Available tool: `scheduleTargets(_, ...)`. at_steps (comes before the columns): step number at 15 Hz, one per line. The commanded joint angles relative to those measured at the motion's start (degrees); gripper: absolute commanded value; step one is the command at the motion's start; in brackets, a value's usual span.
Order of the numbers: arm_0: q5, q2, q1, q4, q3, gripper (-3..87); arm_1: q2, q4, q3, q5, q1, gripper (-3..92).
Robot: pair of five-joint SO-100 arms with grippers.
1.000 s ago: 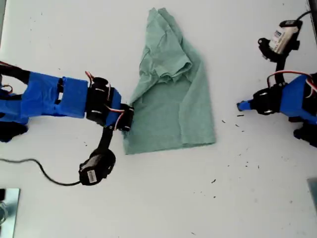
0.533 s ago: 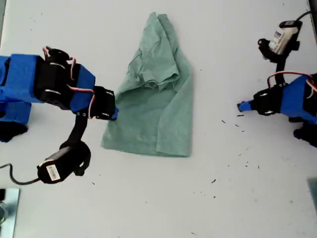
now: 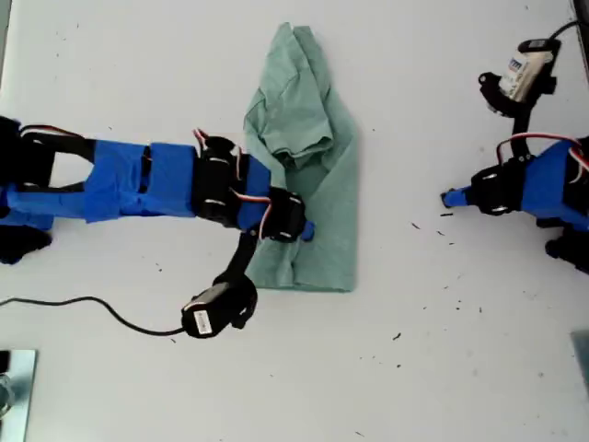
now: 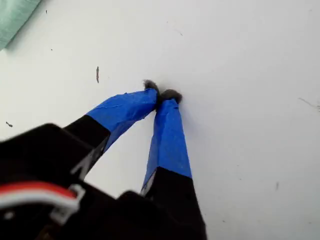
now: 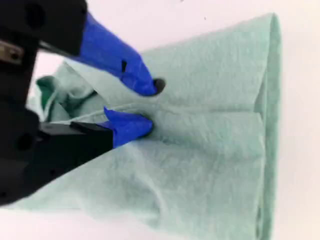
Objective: Fold t shirt
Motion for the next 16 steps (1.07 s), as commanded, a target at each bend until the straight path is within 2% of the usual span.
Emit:
scheduleTargets(1, 0.2, -3.5, -1.9, -0.7, -2.8, 27.1, 0.4, 0.2, 0.7, 0.5, -0.5, 2.3)
scheduleTargets(2, 0.4, -3.5, -2.1, 1.1, -2.8, 30.2, 0.4, 0.2, 0.7, 0.5, -0.5, 2.3)
scheduleTargets(4, -0.5, 8.3, -1.2, 8.8, -1.3, 30.8, 0.4, 0.2, 0.8, 0.5, -0.5, 2.3)
scheduleTargets(6, -2.4, 25.5, -0.8, 19.5, 1.9, 30.2, 0.4, 0.2, 0.8, 0.5, -0.5, 2.3)
scheduleTargets(8, -4.0, 45.8, -1.2, 19.8, 20.0, 28.2, 0.4, 0.2, 0.8, 0.5, -0.5, 2.3)
scheduleTargets(9, -5.5, 55.9, -1.8, 16.3, 34.9, 26.8, 0.4, 0.2, 0.8, 0.5, -0.5, 2.3)
scheduleTargets(10, -6.3, 68.2, -1.6, 6.5, 55.3, 23.1, 0.4, 0.2, 0.8, 0.6, -0.5, 2.3)
scheduleTargets(11, -7.8, 79.9, -0.4, -4.6, 74.1, 15.4, 0.4, 0.2, 0.8, 0.6, -0.5, 2.3)
scheduleTargets(12, -10.7, 89.5, 0.4, -11.4, 89.6, 8.1, 0.4, 0.2, 0.8, 0.9, -0.4, 2.3)
scheduleTargets(13, -12.5, 98.3, 1.1, -15.7, 101.7, 0.7, 0.3, 0.2, 0.8, 1.1, -0.4, 2.3)
scheduleTargets(14, -13.8, 107.8, 1.4, -18.8, 112.1, -0.2, 0.3, 0.2, 0.8, 1.1, -0.4, 2.3)
scheduleTargets(16, -17.4, 125.3, 1.7, -16.2, 126.6, -0.2, 0.2, 0.4, 0.9, 1.5, -0.3, 2.3)
